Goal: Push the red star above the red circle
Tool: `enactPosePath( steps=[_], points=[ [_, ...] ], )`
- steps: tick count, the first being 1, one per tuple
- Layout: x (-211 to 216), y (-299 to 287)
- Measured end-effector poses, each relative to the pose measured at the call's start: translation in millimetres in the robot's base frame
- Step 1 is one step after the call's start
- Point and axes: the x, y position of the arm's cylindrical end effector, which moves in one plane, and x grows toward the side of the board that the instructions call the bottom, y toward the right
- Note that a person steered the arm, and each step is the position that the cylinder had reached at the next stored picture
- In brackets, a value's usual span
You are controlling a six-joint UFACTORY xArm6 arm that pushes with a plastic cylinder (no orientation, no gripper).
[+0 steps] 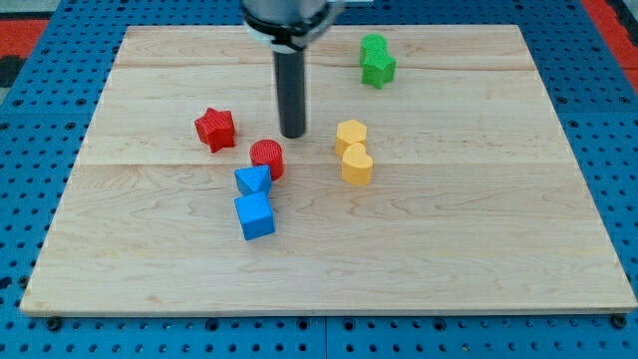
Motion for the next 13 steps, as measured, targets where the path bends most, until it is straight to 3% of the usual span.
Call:
enactPosePath(
  steps=[2, 4, 7, 8, 13],
  points=[
    [-71.4, -59.2],
    [6.5, -98.2],
    [11.1, -144.1],
    [42.2, -142.7],
    [32.4, -68.0]
  ],
)
